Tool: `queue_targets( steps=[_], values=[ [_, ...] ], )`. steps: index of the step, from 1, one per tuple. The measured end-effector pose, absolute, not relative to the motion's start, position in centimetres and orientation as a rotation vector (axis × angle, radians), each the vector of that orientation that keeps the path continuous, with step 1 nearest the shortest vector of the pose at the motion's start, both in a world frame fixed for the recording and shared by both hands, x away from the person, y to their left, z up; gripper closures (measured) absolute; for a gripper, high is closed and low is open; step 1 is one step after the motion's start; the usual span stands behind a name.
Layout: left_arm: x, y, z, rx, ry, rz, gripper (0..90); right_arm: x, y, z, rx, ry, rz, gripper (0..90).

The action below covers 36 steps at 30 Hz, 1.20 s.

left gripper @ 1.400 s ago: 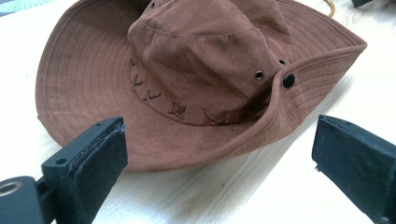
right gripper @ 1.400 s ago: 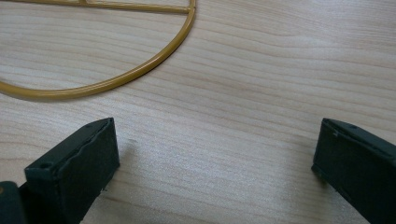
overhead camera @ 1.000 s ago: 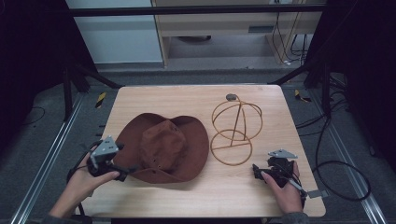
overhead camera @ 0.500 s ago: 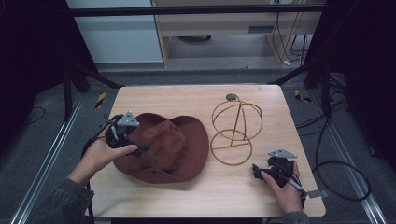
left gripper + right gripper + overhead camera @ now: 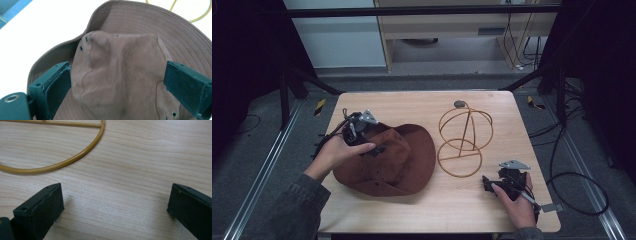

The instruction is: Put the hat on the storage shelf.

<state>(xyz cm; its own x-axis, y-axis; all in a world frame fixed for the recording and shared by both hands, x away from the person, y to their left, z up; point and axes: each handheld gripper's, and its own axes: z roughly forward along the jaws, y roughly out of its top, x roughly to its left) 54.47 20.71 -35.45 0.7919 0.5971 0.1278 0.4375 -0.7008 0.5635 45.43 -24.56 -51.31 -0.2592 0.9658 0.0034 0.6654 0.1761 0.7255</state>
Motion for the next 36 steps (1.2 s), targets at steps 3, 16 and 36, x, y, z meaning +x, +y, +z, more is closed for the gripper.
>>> queue_targets(
  steps=[3, 16, 36],
  values=[
    [54.8, 19.9, -35.6, 2.478, 0.77, 0.388, 8.5, 45.4, -24.6, -51.3, 1.529, 1.996, 0.858, 0.4],
    [55.6, 19.5, -36.5, 2.543, 0.822, 0.365, 12.0, 45.4, -24.6, -51.3, 1.529, 1.995, 0.858, 0.4],
    [56.2, 18.8, -38.3, 2.551, 0.805, 0.328, 32.0, 45.4, -24.6, -51.3, 1.528, 1.997, 0.858, 0.4]
  ],
)
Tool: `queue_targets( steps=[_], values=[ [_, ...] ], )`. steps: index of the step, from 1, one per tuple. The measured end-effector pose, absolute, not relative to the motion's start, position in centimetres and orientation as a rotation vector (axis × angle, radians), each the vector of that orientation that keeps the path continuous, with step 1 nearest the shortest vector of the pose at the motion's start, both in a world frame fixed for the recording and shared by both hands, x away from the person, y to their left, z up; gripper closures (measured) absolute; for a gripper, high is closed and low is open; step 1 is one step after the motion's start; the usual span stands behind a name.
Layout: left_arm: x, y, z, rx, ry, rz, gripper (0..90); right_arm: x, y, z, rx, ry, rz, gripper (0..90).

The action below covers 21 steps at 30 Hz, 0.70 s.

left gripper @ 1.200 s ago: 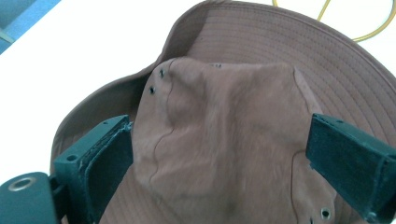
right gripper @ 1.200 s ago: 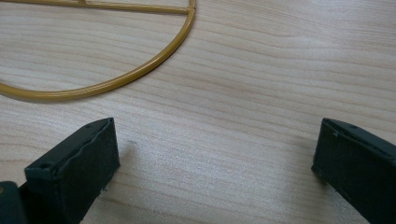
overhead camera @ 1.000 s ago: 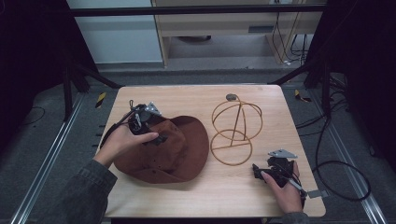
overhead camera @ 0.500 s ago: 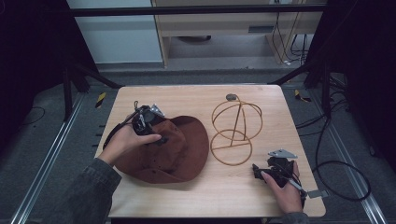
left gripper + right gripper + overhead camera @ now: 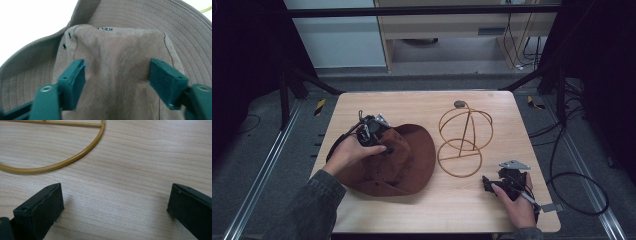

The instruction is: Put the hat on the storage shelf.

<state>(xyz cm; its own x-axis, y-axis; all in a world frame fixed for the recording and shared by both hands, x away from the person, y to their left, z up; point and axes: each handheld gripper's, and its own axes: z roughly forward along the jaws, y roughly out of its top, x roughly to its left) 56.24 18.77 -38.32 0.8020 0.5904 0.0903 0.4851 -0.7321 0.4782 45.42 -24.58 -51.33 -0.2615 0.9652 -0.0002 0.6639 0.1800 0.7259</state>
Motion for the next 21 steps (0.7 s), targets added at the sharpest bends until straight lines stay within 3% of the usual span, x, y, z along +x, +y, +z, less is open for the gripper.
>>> queue_targets(
  steps=[1, 16, 21],
  values=[
    [56.23, 18.7, -38.32, 2.554, 0.803, 0.332, 36.9, 45.42, -24.58, -51.33, 1.527, 1.997, 0.858, 0.4],
    [56.36, 18.58, -38.9, 2.585, 0.79, 0.312, 57.3, 45.41, -24.59, -51.34, 1.527, 1.997, 0.858, 0.4],
    [56.48, 18.6, -39.01, 2.605, 0.787, 0.289, 70.4, 45.41, -24.59, -51.33, 1.526, 1.997, 0.858, 0.4]
  ],
)
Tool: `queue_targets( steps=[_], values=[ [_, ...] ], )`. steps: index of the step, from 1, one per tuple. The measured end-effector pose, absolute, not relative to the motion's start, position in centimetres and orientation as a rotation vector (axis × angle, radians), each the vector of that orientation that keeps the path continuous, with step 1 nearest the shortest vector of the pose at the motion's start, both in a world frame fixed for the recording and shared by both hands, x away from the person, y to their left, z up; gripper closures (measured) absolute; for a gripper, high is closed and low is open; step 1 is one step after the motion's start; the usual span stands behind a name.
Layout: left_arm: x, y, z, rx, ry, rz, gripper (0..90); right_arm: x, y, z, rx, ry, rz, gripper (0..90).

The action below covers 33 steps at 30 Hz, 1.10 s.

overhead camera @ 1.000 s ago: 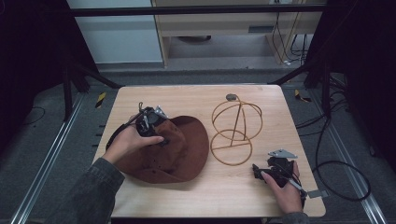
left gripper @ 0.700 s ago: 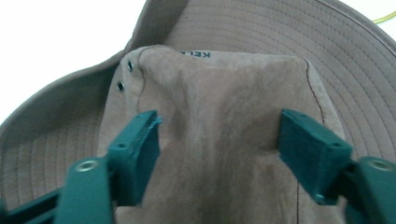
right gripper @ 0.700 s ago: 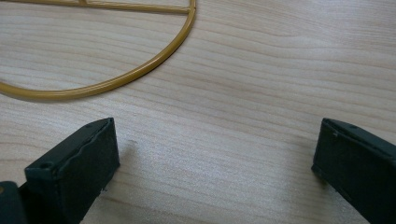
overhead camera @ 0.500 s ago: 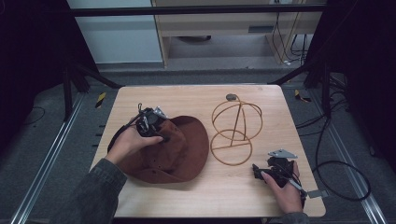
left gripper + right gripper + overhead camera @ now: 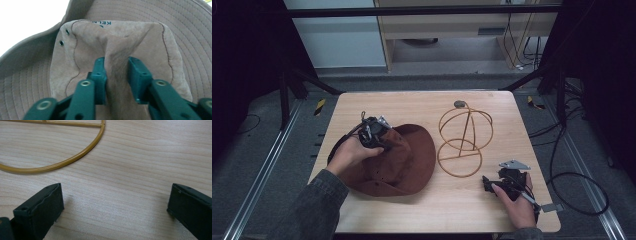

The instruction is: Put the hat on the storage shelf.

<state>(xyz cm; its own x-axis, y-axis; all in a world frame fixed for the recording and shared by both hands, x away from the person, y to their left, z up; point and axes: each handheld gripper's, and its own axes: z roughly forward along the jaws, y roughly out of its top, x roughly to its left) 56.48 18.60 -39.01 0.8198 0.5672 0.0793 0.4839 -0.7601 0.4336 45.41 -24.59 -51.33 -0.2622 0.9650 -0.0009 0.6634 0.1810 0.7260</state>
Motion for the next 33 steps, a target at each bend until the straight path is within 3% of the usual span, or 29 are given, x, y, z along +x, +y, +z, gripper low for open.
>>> queue_targets(
  steps=[5, 8, 33],
  values=[
    [56.5, 18.8, -39.0, 2.617, 0.785, 0.266, 85.3, 45.4, -24.6, -51.3, 1.525, 1.998, 0.858, 0.4],
    [56.4, 18.9, -38.9, 2.615, 0.771, 0.254, 88.0, 45.4, -24.6, -51.3, 1.525, 1.999, 0.858, 0.4],
    [53.6, 21.3, -31.9, 2.494, 0.685, 0.408, 88.4, 45.4, -24.6, -51.3, 1.523, 2.003, 0.861, 0.4]
  ],
)
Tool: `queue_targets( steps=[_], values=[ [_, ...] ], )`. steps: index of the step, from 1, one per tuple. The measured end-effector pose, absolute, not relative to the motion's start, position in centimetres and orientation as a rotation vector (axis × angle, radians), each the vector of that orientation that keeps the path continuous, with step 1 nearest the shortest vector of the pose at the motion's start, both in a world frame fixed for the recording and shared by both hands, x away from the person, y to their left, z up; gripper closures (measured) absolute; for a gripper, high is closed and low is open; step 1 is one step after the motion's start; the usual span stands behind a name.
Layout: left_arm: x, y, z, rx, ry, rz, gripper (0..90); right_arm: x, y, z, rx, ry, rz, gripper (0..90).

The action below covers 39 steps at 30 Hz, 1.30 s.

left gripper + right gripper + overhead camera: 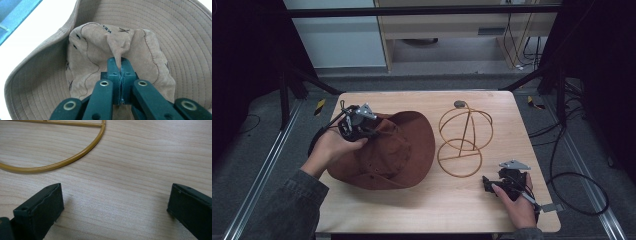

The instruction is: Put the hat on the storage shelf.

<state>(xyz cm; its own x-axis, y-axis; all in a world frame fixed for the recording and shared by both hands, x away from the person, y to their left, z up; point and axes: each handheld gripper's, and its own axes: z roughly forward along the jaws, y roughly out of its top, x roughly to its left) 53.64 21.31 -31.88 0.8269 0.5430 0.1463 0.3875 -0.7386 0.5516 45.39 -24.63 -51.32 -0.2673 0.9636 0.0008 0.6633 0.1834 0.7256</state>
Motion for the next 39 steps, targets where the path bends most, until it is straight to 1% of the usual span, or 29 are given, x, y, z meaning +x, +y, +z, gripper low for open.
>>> queue_targets(
  steps=[30, 39],
  values=[
    [51.3, 22.8, -28.1, 2.448, 0.634, 0.47, 88.2, 45.4, -24.6, -51.3, 1.523, 2.003, 0.861, 0.4],
    [50.8, 22.9, -25.5, 2.408, 0.622, 0.517, 88.0, 45.4, -24.6, -51.3, 1.52, 2.003, 0.86, 0.4]
  ],
)
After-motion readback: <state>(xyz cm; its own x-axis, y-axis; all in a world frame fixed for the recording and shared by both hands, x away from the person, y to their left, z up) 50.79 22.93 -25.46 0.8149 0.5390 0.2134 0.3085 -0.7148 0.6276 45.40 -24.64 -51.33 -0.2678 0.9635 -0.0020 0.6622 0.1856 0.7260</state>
